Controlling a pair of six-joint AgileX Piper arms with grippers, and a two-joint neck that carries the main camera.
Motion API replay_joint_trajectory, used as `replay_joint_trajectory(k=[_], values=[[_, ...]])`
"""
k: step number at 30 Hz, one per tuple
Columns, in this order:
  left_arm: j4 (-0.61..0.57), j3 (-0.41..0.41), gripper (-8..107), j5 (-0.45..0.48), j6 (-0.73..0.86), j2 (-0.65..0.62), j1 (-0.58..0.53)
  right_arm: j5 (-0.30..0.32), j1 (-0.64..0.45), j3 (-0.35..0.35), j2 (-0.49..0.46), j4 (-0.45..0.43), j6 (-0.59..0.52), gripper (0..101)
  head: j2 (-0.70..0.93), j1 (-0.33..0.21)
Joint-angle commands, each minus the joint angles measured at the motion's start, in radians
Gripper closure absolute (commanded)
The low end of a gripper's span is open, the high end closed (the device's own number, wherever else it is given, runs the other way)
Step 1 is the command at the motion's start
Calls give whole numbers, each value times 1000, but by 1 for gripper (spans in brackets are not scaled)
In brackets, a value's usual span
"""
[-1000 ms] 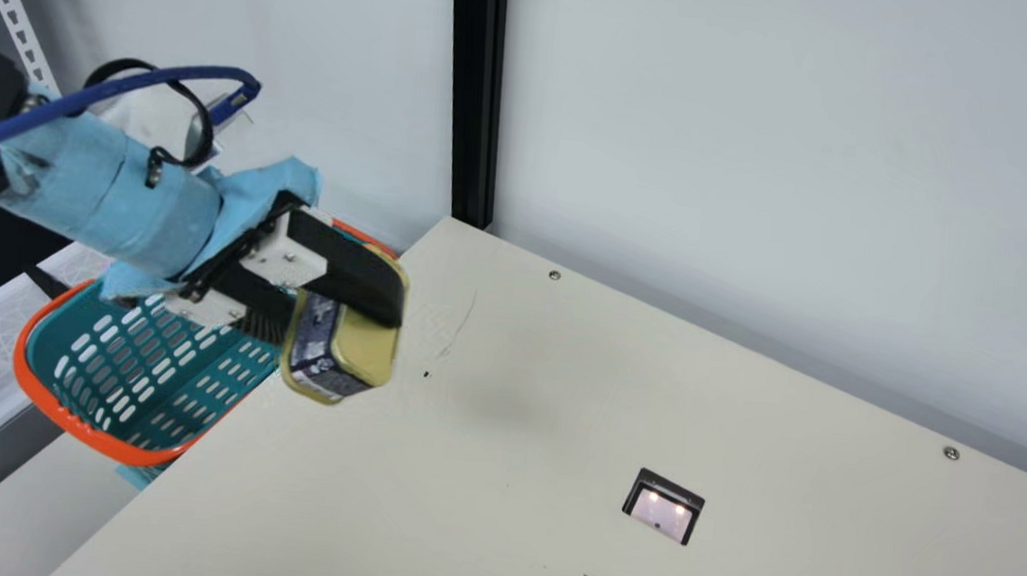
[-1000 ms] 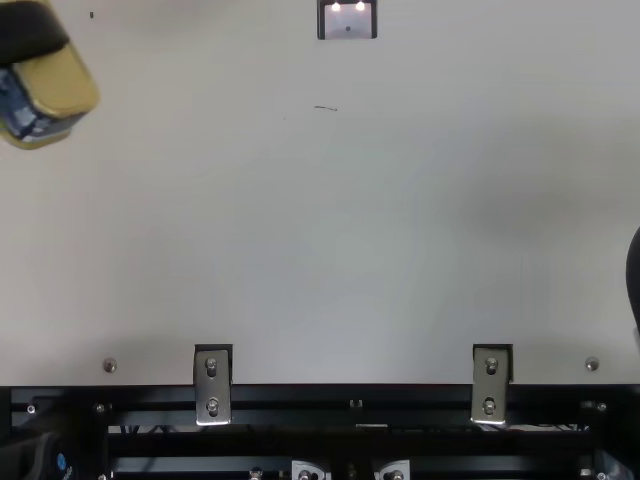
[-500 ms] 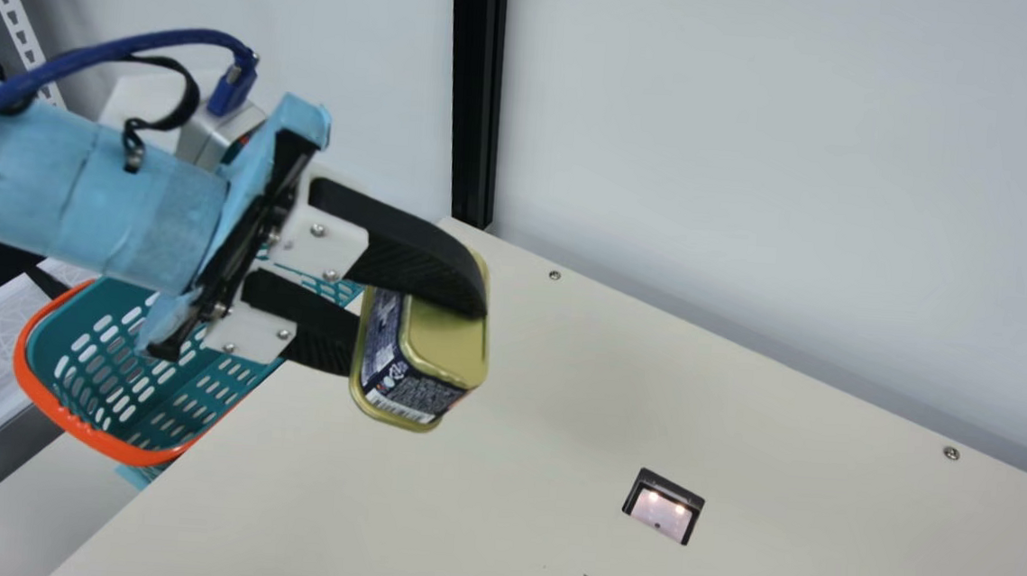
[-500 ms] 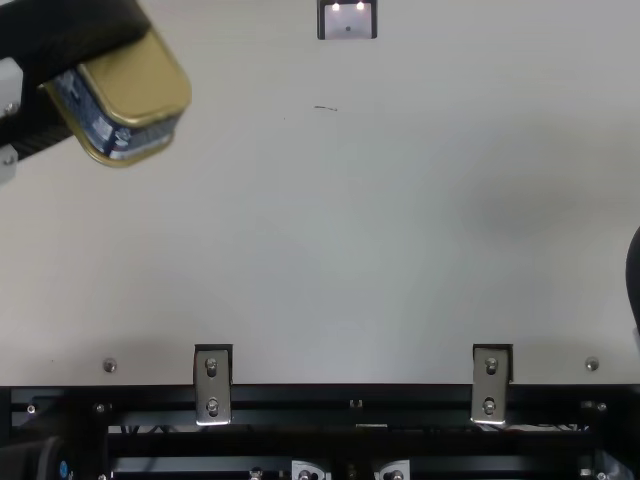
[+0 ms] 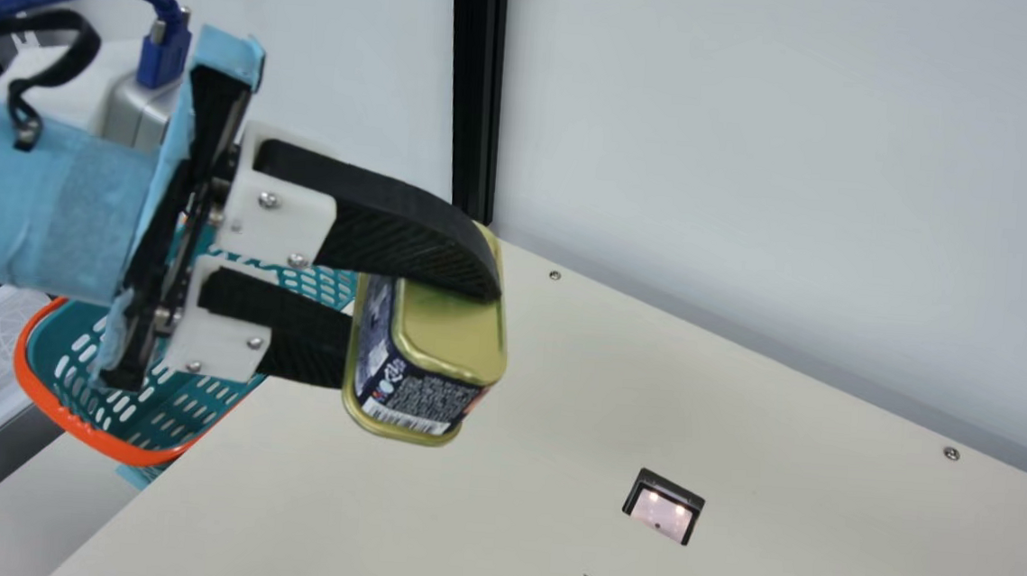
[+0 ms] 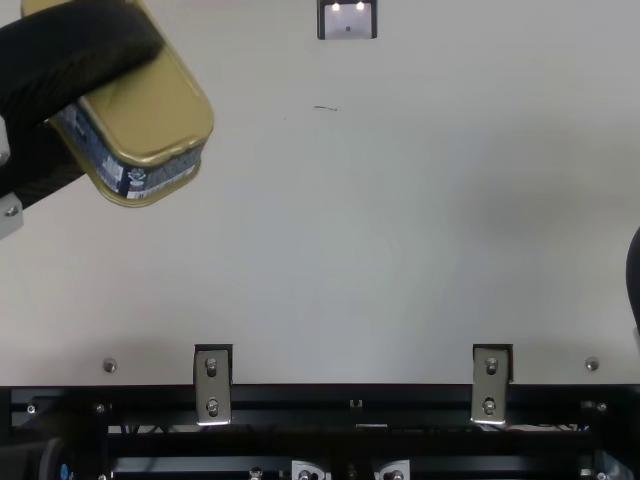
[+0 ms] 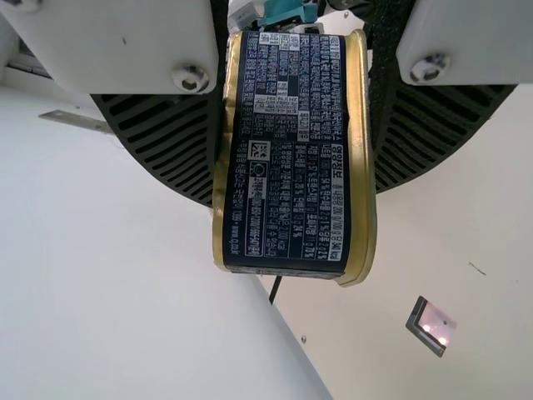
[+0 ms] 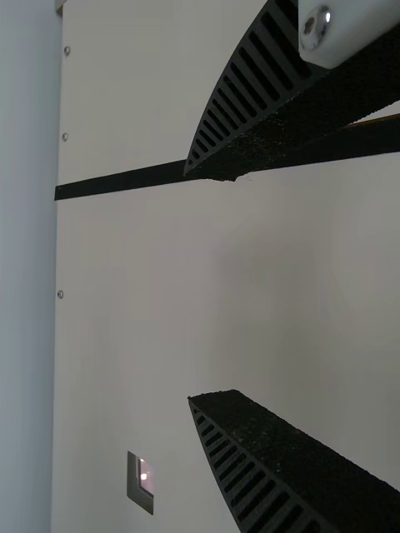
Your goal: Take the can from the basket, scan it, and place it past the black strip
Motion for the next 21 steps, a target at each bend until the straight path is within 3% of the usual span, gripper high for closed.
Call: replay_joint_trajectory(k=[1, 21], values=[[4, -2, 89, -1, -4, -2, 6, 0, 0, 0, 0, 0, 0, 0, 18, -43], [-4, 9, 89, -1, 5, 2, 19, 0, 0, 0, 0, 0, 0, 0, 18, -43]])
